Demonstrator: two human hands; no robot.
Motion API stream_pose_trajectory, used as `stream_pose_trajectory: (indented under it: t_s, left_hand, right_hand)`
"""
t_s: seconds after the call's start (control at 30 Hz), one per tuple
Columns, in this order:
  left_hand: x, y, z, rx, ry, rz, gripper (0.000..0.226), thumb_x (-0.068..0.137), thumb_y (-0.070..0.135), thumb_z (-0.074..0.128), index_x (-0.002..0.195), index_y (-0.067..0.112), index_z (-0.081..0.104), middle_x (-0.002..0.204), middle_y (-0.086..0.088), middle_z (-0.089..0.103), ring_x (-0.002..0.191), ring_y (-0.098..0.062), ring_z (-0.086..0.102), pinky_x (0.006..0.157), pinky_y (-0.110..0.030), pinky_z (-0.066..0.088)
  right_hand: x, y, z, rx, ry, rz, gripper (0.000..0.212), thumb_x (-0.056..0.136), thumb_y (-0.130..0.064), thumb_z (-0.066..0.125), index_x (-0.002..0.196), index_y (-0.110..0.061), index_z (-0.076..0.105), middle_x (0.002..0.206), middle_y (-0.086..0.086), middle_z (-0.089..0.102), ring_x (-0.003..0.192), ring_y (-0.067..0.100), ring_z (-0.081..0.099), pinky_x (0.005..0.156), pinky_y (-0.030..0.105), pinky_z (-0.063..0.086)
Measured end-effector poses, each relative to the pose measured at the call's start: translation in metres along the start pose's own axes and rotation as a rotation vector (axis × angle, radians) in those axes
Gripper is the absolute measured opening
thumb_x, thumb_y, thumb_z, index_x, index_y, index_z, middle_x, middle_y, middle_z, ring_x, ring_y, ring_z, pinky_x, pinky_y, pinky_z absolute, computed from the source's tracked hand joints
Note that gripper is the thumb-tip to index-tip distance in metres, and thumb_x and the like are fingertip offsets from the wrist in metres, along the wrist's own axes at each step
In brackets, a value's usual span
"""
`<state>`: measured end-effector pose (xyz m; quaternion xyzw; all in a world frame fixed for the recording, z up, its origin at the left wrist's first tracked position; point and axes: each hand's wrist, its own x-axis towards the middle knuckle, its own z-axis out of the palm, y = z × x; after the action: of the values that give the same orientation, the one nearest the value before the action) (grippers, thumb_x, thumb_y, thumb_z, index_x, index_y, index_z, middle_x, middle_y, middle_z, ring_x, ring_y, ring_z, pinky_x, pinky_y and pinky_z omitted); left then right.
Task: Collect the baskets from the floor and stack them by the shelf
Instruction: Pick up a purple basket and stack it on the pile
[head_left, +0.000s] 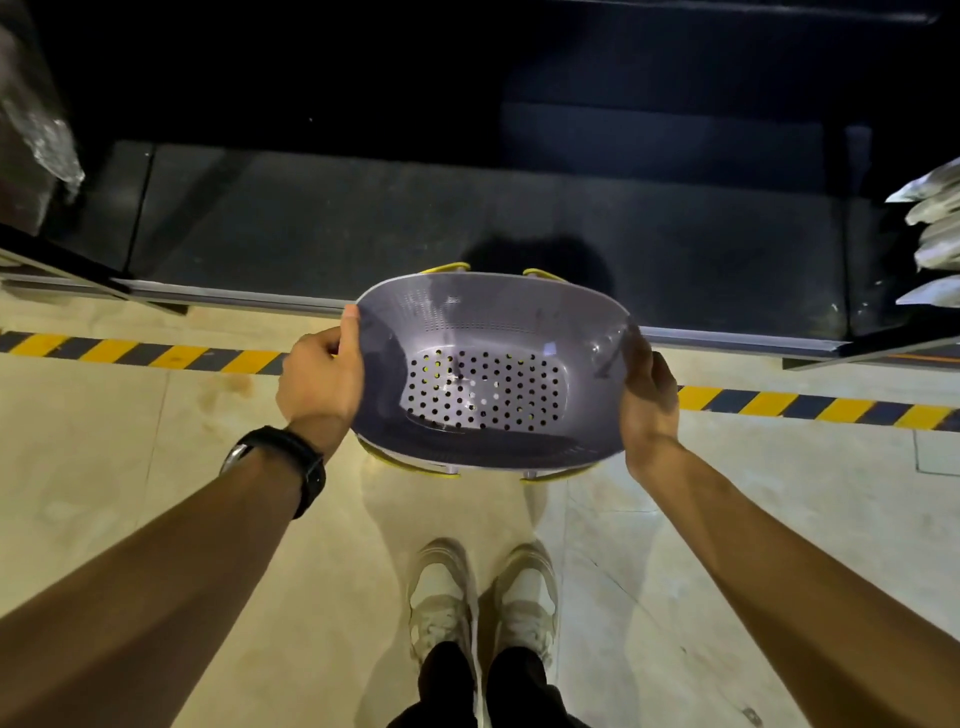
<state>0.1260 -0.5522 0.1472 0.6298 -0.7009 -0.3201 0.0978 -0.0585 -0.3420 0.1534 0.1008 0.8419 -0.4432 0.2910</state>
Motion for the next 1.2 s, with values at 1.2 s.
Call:
stream_pose_trajectory:
  t_s: [1.2]
  left_hand:
    - [-0.013, -0.020, -0.069, -0.083, -0.031, -0.188, 0.068, 0.086, 0.071, 0.055, 0.139, 0.028, 0.055, 0.137, -0.004, 0.057, 0.109, -0.021, 0.062, 0.094, -0.044, 0.054]
  right_hand:
    - [-0.030, -0.051, -0.006, -0.178, -0.040, -0.296, 0.046, 0.096, -0.028, 0.061, 0.138, -0.012, 0.050, 0.139, 0.012, 0.048, 0.129, 0.031, 0.047, 0.110, 0.050, 0.041]
